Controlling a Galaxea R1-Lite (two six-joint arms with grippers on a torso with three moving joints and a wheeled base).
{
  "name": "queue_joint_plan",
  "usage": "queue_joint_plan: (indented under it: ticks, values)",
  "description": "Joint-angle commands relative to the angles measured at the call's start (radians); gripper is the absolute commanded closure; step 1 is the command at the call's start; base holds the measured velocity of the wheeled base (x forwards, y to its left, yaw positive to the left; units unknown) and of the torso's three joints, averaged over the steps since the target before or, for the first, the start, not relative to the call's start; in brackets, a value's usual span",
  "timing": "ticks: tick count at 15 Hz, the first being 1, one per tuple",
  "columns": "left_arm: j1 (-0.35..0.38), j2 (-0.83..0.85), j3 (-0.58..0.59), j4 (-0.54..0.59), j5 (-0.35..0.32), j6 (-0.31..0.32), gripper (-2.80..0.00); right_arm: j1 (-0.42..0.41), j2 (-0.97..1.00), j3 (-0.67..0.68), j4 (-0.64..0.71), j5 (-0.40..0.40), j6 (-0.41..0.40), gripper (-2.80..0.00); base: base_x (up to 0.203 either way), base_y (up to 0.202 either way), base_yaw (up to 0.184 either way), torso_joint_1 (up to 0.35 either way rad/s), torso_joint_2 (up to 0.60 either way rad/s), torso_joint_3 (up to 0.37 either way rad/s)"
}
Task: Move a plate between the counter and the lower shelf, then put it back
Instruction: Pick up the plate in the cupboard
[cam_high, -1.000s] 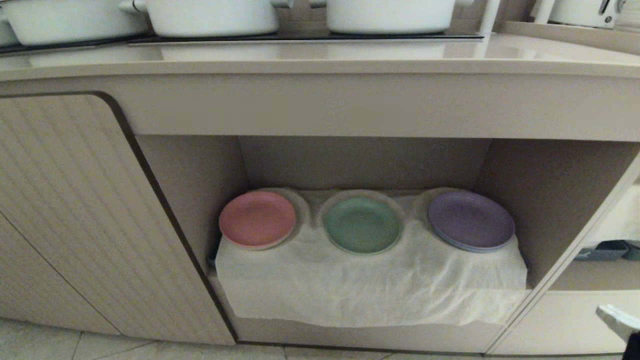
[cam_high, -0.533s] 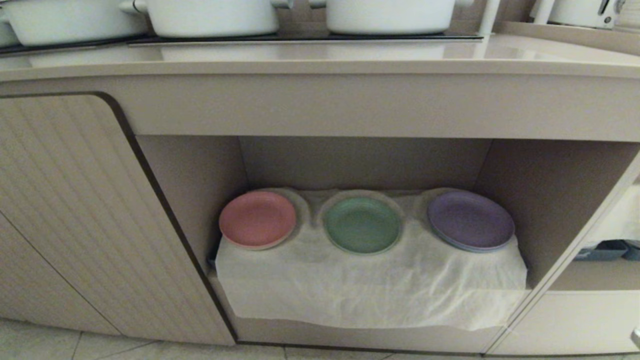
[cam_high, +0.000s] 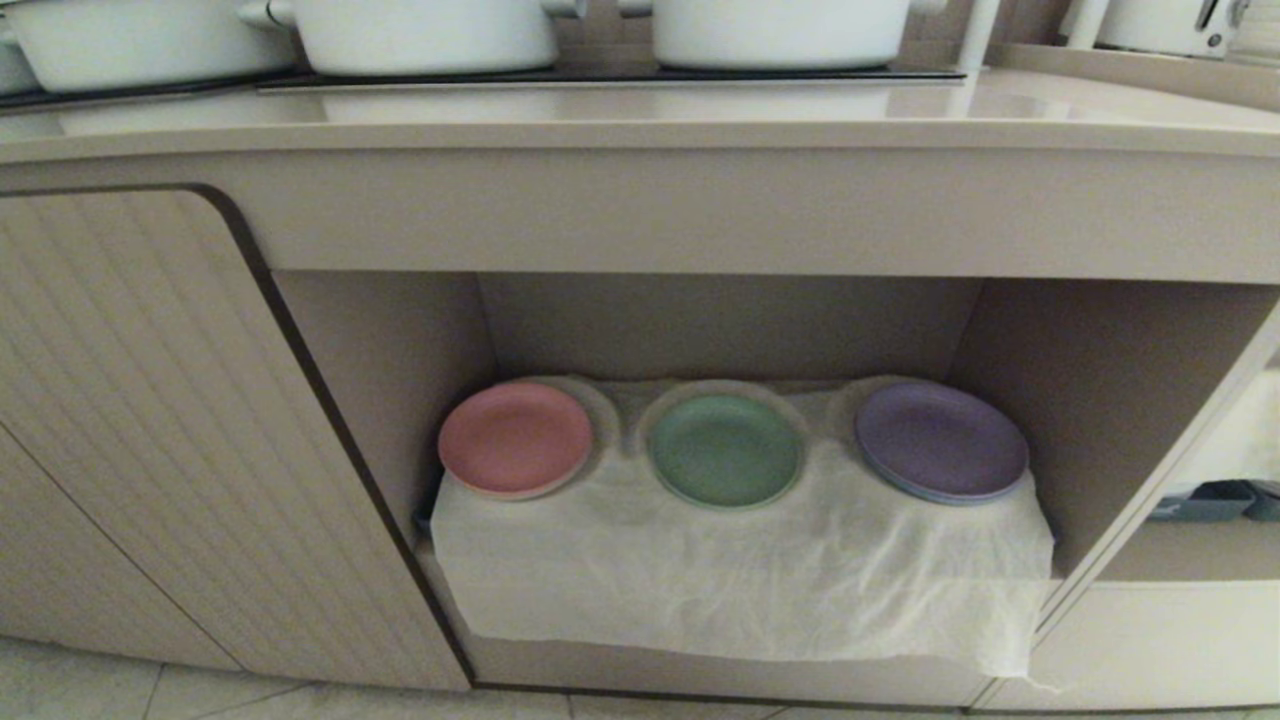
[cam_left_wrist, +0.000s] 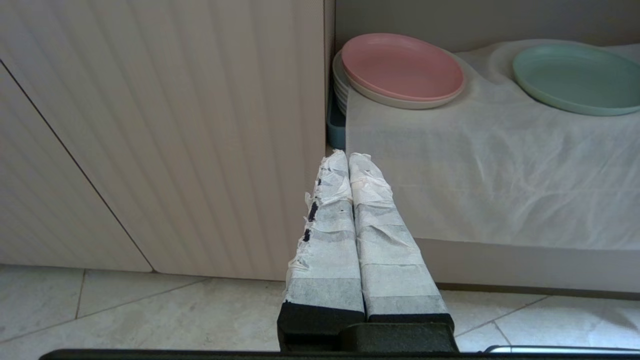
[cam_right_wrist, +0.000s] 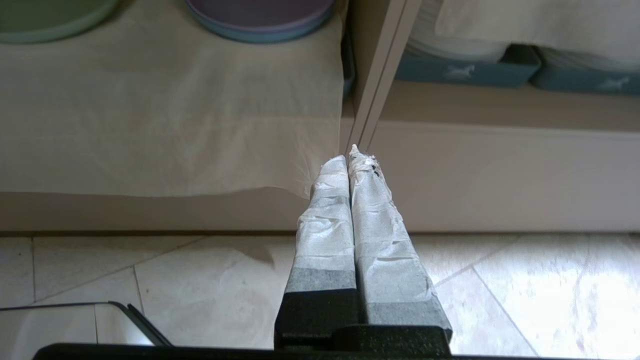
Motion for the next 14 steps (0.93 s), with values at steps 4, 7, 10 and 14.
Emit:
queue_joint_plan:
  ticks: [4, 7, 10, 14]
  values:
    - [0.000, 0.000, 0.000, 0.000, 0.000, 0.000, 0.00, 0.068, -0.085, 0.000, 0.010, 0.001, -0.001, 0.00, 0.000, 0.000, 0.000, 0.000, 0.00, 0.000]
    - [0.000, 0.000, 0.000, 0.000, 0.000, -0.002, 0.00, 0.090, -0.154, 0.000, 0.028, 0.020, -0.009, 0.00, 0.000, 0.000, 0.000, 0.000, 0.00, 0.000]
    - [0.000, 0.000, 0.000, 0.000, 0.000, 0.000, 0.00, 0.089, -0.253, -0.001, 0.067, 0.059, -0.008, 0.00, 0.000, 0.000, 0.000, 0.000, 0.00, 0.000]
    - [0.000, 0.000, 0.000, 0.000, 0.000, 0.000, 0.00, 0.091, -0.318, 0.000, 0.095, 0.095, 0.019, 0.00, 0.000, 0.000, 0.000, 0.000, 0.00, 0.000]
